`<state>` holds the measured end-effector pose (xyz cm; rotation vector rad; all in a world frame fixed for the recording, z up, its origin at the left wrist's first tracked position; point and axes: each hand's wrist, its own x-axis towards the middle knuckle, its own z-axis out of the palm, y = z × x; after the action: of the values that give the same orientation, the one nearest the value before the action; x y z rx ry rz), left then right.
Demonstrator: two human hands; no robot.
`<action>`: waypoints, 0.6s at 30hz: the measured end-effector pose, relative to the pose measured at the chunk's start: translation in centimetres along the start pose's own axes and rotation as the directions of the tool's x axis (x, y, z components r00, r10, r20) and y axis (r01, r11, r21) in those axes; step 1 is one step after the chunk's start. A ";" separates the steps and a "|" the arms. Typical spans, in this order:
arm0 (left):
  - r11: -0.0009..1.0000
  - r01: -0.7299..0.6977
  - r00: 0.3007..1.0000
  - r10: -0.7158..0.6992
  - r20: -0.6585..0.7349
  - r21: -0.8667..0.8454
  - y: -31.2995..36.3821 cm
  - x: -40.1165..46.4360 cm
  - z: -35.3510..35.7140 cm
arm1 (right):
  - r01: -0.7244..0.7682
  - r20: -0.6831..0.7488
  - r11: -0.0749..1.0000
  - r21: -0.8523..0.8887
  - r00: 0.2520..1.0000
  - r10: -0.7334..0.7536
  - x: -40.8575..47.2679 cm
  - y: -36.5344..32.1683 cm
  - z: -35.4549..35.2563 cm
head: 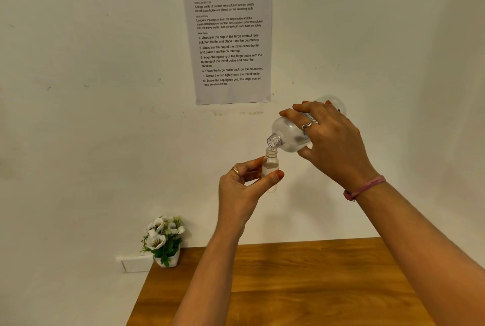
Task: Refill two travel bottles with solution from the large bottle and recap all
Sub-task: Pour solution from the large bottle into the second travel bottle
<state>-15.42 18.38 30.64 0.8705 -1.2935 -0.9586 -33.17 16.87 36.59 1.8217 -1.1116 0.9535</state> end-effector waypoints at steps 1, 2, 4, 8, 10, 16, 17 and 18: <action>1.000 0.001 1.000 -0.001 0.000 0.002 0.0 0.0 0.0 | 0.001 -0.001 1.000 0.000 1.000 -0.001 0.0 0.0 0.0; 1.000 0.000 1.000 0.000 -0.001 0.005 0.0 0.0 0.0 | 0.001 -0.002 1.000 0.002 1.000 -0.001 0.0 0.0 0.0; 1.000 0.000 1.000 0.000 -0.002 0.003 0.0 0.0 0.0 | 0.001 -0.005 1.000 0.004 1.000 -0.001 0.0 0.0 0.0; 1.000 -0.002 1.000 0.002 -0.006 0.009 0.0 0.0 0.0 | 0.001 -0.002 1.000 0.001 1.000 -0.001 0.0 0.0 0.0; 1.000 0.000 1.000 0.000 -0.008 0.006 0.0 0.0 0.1 | 0.004 -0.004 1.000 -0.001 1.000 -0.004 0.0 0.0 0.0; 1.000 -0.009 1.000 0.009 -0.004 0.006 0.0 0.0 0.0 | 0.002 -0.009 1.000 -0.004 1.000 -0.002 0.0 -0.1 -0.2; 1.000 -0.009 1.000 0.009 -0.003 0.005 0.0 0.0 0.0 | 0.001 -0.008 1.000 -0.003 1.000 -0.001 0.0 -0.1 -0.3; 1.000 -0.010 1.000 0.010 -0.003 0.006 0.0 -0.1 0.0 | 0.001 -0.006 1.000 -0.002 1.000 -0.001 0.0 -0.1 -0.3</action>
<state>-15.38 18.44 30.61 0.8688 -1.2977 -0.9461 -33.13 17.15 36.71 1.8167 -1.1075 0.9566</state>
